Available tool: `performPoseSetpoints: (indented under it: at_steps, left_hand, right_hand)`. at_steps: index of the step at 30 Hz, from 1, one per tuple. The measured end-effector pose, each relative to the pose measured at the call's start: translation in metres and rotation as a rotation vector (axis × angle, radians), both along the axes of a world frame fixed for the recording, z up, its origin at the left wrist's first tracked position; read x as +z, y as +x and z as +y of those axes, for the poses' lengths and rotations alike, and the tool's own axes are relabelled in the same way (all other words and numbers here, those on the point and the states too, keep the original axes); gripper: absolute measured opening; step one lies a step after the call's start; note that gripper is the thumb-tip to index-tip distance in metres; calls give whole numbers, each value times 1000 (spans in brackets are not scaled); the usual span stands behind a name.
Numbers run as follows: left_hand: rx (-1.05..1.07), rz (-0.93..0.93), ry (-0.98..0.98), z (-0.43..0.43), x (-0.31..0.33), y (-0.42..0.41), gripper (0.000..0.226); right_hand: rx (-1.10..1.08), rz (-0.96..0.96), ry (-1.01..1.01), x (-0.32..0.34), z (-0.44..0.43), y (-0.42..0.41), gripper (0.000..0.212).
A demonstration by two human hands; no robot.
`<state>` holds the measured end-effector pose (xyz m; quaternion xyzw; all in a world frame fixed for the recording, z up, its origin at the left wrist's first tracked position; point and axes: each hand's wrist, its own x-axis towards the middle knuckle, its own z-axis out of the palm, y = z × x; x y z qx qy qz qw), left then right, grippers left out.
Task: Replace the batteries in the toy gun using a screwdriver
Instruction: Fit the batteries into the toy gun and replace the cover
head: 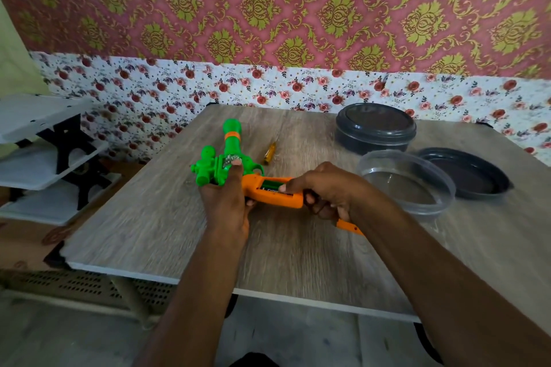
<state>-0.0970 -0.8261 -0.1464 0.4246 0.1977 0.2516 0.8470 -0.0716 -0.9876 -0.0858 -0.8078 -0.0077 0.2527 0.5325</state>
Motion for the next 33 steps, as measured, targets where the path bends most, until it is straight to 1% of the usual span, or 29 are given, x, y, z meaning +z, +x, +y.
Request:
performPoseSetpoints:
  at_steps: [4, 6, 8, 9, 10, 12, 14, 15, 17, 19, 20, 22, 24, 26, 29, 31, 33]
  left_hand:
    - [5, 14, -28, 0, 1, -1, 41]
    - [15, 36, -22, 0, 1, 0, 41]
    - [18, 48, -28, -1, 1, 1, 41]
    - [18, 46, -36, 0, 0, 1, 42]
    - [14, 45, -47, 1, 1, 0, 43]
    - [9, 49, -53, 2, 0, 0, 45]
    - [12, 59, -41, 1, 1, 1, 45]
    - [15, 62, -40, 0, 1, 1, 45]
    - [16, 51, -39, 0, 1, 2, 46]
    - [10, 41, -33, 0, 1, 2, 47]
    - [8, 36, -29, 0, 0, 2, 47]
    - [5, 24, -24, 0, 0, 2, 49]
    - [7, 24, -32, 0, 0, 2, 49]
    - [4, 39, -35, 0, 0, 1, 49]
    - [-1, 11, -36, 0, -1, 0, 52]
    - [7, 17, -23, -1, 0, 0, 51]
    - [8, 27, -18, -2, 1, -1, 49]
  right_hand:
    - [-21, 37, 23, 0, 4, 3, 34]
    - [-24, -29, -29, -2, 5, 3, 40]
    - [-28, -137, -83, -5, 6, 1, 46]
    - [-35, -181, -83, -6, 6, 0, 46]
    - [-57, -200, -42, -7, 5, 0, 41]
    - [-131, -142, 141, -3, 0, -1, 28]
    - [-148, -96, 306, 4, -7, -2, 28]
    - [-121, -119, 349, 6, -11, -2, 31]
    - [17, -246, 458, 5, -20, -4, 37]
    - [184, -400, 586, 2, -26, -8, 36]
    - [231, -475, 618, -1, -27, -9, 34]
    - [247, -599, 642, -6, -26, -7, 33]
    - [232, -633, 692, -9, -22, -4, 34]
    - [193, -641, 692, -12, -16, -2, 29]
    - [109, -729, 575, -15, -6, 2, 10]
    - [85, -735, 535, -19, -1, 6, 20]
    - [93, -671, 561, -20, 1, 8, 30]
